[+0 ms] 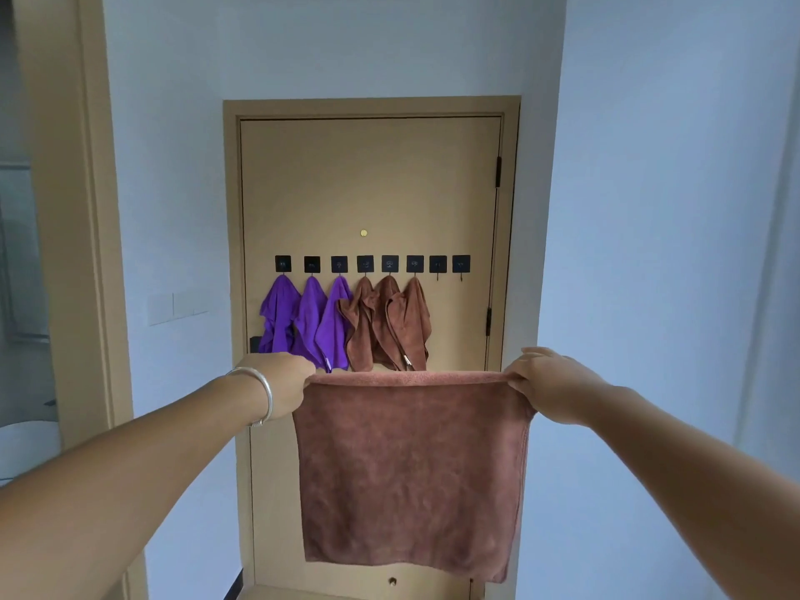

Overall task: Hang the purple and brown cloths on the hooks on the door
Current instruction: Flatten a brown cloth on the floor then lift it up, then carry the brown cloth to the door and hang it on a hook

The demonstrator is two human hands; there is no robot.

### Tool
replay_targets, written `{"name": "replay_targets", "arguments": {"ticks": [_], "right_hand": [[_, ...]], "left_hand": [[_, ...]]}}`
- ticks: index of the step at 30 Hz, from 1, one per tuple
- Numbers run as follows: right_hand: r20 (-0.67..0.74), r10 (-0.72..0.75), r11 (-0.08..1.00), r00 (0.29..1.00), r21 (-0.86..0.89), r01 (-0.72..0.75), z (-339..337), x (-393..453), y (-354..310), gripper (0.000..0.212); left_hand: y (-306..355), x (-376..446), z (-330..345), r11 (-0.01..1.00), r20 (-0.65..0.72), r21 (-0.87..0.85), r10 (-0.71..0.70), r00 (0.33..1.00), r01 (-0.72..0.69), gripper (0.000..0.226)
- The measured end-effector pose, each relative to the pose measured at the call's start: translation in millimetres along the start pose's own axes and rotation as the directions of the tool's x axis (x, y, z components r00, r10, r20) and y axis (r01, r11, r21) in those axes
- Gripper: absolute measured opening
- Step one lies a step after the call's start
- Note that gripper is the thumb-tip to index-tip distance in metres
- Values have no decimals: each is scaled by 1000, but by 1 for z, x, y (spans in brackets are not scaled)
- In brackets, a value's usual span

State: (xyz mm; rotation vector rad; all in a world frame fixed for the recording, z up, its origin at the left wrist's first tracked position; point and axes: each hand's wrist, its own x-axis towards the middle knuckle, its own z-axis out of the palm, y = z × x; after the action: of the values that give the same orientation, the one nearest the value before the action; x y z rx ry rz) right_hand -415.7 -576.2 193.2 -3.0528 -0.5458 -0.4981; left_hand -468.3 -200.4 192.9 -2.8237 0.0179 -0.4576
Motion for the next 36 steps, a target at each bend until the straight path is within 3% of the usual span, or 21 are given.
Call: {"name": "replay_targets", "arguments": {"ticks": [12,20,27,32,36], "right_hand": [[50,104,994,993,-33,-103,62,169,41,35],[-21,189,980,982,-54,-190,90,279,70,34],[-27,270,962,962,-36,-271,106,348,104,31],[-149,266,964,952,22,-266,114,410,132,23],[-266,181,983,947,63,-171,121,461,149,29]], "left_hand": [[-8,196,83,994,-1,-81,71,997,-71,18],[-19,331,122,976,-47,-158,143,989,-148,32],[-15,420,150,875,-101,-391,268,958,-286,35],[-7,482,160,836,-212,-425,280,936,-346,30],[1,526,165,860,-319,-350,264,910,-372,33]]}}
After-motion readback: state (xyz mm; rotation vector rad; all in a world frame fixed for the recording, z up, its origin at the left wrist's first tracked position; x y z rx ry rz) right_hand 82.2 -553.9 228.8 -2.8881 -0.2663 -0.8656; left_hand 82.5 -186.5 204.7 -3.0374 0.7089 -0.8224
